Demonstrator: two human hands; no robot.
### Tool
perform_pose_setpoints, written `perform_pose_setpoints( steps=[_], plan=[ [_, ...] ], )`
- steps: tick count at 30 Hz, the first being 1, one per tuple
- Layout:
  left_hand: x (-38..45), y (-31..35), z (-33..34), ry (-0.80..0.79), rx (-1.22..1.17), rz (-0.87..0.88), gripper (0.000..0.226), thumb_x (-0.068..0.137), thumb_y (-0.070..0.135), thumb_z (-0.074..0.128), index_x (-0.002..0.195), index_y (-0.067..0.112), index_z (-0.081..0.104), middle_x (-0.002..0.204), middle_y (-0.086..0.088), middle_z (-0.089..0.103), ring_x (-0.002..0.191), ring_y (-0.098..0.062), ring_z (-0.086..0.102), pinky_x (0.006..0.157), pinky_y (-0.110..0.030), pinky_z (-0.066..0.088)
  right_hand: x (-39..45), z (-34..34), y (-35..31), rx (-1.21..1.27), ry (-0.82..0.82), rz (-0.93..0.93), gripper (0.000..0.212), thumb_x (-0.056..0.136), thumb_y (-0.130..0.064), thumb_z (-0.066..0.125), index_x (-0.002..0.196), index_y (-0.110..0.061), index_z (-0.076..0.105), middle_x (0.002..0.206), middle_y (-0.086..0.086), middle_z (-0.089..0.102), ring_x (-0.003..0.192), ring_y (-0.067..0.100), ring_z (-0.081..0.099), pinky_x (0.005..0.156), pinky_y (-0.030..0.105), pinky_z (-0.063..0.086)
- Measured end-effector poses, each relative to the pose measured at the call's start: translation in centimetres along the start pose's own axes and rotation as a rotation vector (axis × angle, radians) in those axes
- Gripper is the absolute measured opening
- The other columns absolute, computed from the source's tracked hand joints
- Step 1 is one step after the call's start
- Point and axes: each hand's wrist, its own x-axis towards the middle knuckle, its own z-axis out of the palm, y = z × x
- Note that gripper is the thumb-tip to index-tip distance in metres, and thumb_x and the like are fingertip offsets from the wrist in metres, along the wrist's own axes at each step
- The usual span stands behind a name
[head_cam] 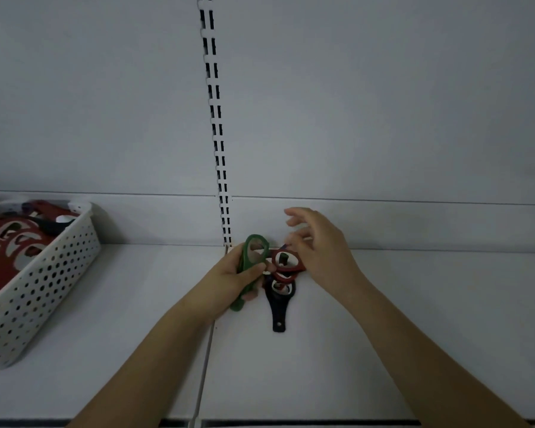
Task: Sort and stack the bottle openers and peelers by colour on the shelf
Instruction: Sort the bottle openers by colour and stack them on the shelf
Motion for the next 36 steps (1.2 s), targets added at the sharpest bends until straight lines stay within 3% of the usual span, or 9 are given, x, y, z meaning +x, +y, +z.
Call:
perform_pose_setpoints(
  steps=[6, 9, 12, 17, 21, 24, 27, 31, 36],
  plan=[
    [0.7, 0.4, -0.5, 0.175, -0.314, -0.039, 0.028, 0.101, -0.002, 0.042, 0.123, 0.011, 0.056, 0.091, -0.011, 0.068, 0.058, -0.018, 0.056, 0.049, -0.028, 0.047, -2.1, -2.8, 6.2, -0.384, -0.017, 0.212, 0.017, 0.091, -0.039, 0.063, 0.096, -0.023, 0.063, 0.090, -0.007, 0.062, 0.075, 0.005, 0.056, 0.070, 0.027, 0.047],
    [0.7, 0.5, -0.8, 0.155, -0.396, -0.051, 0.056, 0.097, -0.011, 0.038, 0.128, 0.031, 0.057, 0.096, -0.013, 0.065, 0.057, -0.020, 0.059, 0.056, -0.037, 0.057, -2.9, -2.6, 7.3, -0.372, -0.102, 0.175, 0.023, 0.092, -0.042, 0.061, 0.108, -0.025, 0.062, 0.100, -0.009, 0.056, 0.088, 0.007, 0.052, 0.077, 0.023, 0.042],
    [0.7, 0.5, -1.1, 0.169, -0.379, -0.076, 0.066, 0.088, -0.016, 0.037, 0.124, 0.034, 0.060, 0.098, -0.014, 0.060, 0.058, -0.017, 0.048, 0.041, -0.024, 0.040, -3.1, -3.3, 7.4, -0.309, -0.235, 0.150, 0.038, 0.092, -0.046, 0.060, 0.127, -0.032, 0.056, 0.108, -0.013, 0.051, 0.101, 0.006, 0.048, 0.085, 0.021, 0.040],
    [0.6, 0.6, -1.2, 0.175, -0.439, -0.135, 0.042, 0.091, -0.010, 0.041, 0.108, 0.023, 0.062, 0.093, -0.009, 0.059, 0.054, -0.012, 0.041, 0.036, -0.015, 0.024, -3.1, -3.5, 7.6, -0.276, -0.328, 0.154, 0.053, 0.089, -0.051, 0.060, 0.139, -0.035, 0.048, 0.120, -0.013, 0.047, 0.112, 0.008, 0.040, 0.097, 0.023, 0.034],
    [0.3, 0.7, -0.7, 0.162, -0.277, -0.145, 0.003, 0.100, 0.023, 0.054, 0.100, 0.019, 0.054, 0.092, -0.012, 0.067, 0.047, -0.011, 0.031, 0.038, -0.016, 0.016, -2.8, -2.5, 7.4, -0.273, -0.160, 0.201, 0.036, 0.096, -0.044, 0.054, 0.126, -0.025, 0.058, 0.108, -0.010, 0.051, 0.107, 0.014, 0.048, 0.090, 0.025, 0.038],
    [0.3, 0.8, -0.6, 0.148, -0.241, -0.126, 0.017, 0.099, 0.035, 0.054, 0.101, 0.018, 0.052, 0.086, -0.010, 0.064, 0.046, -0.011, 0.030, 0.039, -0.018, 0.014, -2.7, -1.8, 7.4, -0.366, -0.127, 0.191, 0.030, 0.089, -0.047, 0.064, 0.109, -0.026, 0.058, 0.101, -0.009, 0.054, 0.097, 0.014, 0.049, 0.082, 0.029, 0.044],
    [0.3, 0.9, -0.6, 0.127, -0.322, -0.097, 0.014, 0.095, 0.014, 0.057, 0.108, 0.018, 0.057, 0.083, -0.006, 0.053, 0.052, -0.013, 0.036, 0.040, -0.020, 0.023, -2.8, -1.9, 7.1, -0.287, -0.116, 0.248, 0.030, 0.081, -0.044, 0.074, 0.096, -0.026, 0.056, 0.094, -0.009, 0.058, 0.090, 0.013, 0.053, 0.077, 0.030, 0.046],
    [0.5, 0.4, -0.8, 0.074, -0.639, -0.124, 0.060, 0.071, -0.011, 0.056, 0.122, 0.021, 0.055, 0.089, -0.009, 0.052, 0.063, -0.020, 0.052, 0.052, -0.032, 0.047, -2.9, -2.4, 6.3, -0.127, -0.072, 0.314, 0.023, 0.085, -0.030, 0.074, 0.095, -0.023, 0.054, 0.086, -0.010, 0.062, 0.075, 0.004, 0.057, 0.063, 0.015, 0.041],
    [0.2, 1.0, -0.5, 0.075, -0.733, -0.105, 0.038, 0.089, -0.001, 0.056, 0.122, 0.018, 0.053, 0.099, -0.021, 0.061, 0.077, -0.028, 0.065, 0.068, -0.038, 0.060, -2.8, -2.6, 5.6, 0.043, 0.090, 0.294, 0.014, 0.090, -0.019, 0.069, 0.093, -0.021, 0.056, 0.089, -0.005, 0.066, 0.050, 0.005, 0.058, 0.057, 0.020, 0.050]
  ],
)
